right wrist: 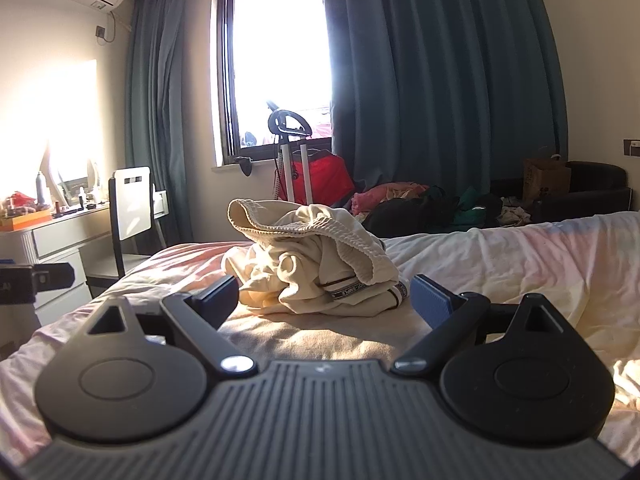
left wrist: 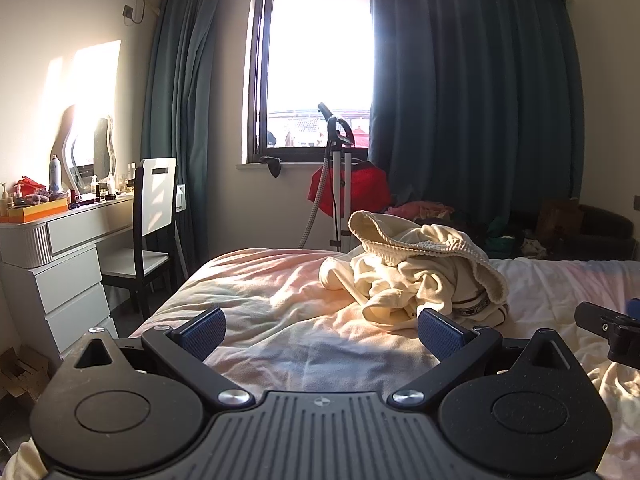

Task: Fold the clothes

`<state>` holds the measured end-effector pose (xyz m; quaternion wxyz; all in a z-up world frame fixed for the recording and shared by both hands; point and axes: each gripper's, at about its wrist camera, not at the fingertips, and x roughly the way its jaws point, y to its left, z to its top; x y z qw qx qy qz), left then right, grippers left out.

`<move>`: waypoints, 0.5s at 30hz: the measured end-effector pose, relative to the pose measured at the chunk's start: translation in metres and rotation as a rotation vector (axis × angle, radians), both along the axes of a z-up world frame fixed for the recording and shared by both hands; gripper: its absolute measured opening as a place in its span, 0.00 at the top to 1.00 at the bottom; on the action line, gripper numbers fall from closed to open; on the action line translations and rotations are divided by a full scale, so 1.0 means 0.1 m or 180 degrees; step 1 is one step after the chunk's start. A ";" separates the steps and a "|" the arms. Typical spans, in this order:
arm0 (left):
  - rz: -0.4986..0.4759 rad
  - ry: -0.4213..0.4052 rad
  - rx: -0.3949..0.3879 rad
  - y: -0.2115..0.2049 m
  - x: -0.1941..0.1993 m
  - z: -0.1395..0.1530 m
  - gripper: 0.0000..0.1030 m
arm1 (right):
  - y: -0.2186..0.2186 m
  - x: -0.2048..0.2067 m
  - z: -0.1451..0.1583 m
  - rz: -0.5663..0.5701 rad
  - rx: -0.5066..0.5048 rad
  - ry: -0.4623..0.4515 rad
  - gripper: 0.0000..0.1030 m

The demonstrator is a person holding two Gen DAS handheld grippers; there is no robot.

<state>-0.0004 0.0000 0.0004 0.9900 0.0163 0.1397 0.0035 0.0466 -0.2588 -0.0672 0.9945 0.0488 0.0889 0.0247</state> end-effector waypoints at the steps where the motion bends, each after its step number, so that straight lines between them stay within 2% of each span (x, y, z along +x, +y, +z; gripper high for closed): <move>1: 0.0004 -0.0014 0.0006 0.00 0.00 0.00 0.00 | 0.00 0.00 0.00 0.0000 0.0001 -0.0006 0.09; 15: 0.0033 -0.0036 -0.0116 0.10 -0.04 0.06 0.00 | 0.02 -0.01 -0.02 -0.0002 -0.0028 -0.0038 0.09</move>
